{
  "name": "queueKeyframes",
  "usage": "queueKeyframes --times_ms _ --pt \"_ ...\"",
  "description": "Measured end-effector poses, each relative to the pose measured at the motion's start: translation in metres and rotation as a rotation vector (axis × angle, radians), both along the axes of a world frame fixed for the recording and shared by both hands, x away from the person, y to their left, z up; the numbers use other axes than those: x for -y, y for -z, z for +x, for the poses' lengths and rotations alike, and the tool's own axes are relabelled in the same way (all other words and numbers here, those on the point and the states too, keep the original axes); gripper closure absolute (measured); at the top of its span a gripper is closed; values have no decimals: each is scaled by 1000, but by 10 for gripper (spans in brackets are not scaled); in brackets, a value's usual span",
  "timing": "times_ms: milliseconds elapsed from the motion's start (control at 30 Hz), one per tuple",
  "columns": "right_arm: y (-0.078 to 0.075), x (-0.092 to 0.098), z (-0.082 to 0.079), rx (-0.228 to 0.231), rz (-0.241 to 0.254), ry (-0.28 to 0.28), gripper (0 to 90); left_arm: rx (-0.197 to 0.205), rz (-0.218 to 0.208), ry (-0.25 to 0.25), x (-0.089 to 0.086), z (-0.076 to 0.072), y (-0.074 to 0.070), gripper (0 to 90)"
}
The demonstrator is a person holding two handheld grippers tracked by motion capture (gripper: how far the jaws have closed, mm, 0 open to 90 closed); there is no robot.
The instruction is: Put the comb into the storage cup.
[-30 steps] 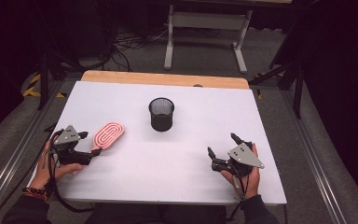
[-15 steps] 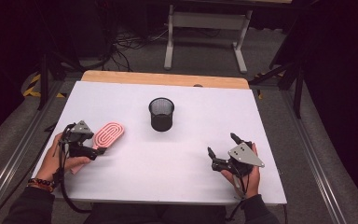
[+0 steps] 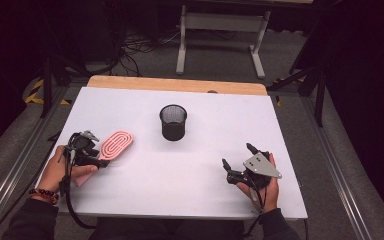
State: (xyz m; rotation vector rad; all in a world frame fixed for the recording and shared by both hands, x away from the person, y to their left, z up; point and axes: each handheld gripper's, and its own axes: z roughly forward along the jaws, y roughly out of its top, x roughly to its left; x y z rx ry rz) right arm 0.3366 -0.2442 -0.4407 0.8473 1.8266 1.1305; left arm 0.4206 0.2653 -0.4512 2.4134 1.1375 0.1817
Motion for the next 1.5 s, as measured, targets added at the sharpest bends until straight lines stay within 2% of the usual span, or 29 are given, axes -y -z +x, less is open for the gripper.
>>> queueKeyframes --times_ms 200,400,633,800,1000,1133,1333,1367,1400,1500 --pt "1 1 0 -2 -13 11 85 -17 5 -1 1 2 2 450" --pt "1 5 -5 -3 -16 19 86 0 72 7 6 3 0 556" --pt "0 11 -10 -1 -2 37 86 10 99 34 10 1 -1 612" --pt "1 10 -11 -3 -11 36 87 3 104 62 12 -1 -2 676" --pt "2 10 -10 -9 -13 33 87 10 106 74 12 -1 -1 686" --pt "1 10 -10 -10 -12 33 87 40 113 87 12 -3 -1 690" --pt "1 11 -10 -9 -15 38 87 104 66 74 7 -6 -3 692" --pt "1 11 -10 -9 -15 38 87 114 63 72 6 -7 -4 692" --pt "1 11 -10 -9 -14 39 87 142 74 70 5 -8 -5 692" --pt "1 12 -10 -9 -14 39 87 155 65 62 5 -9 -7 692"
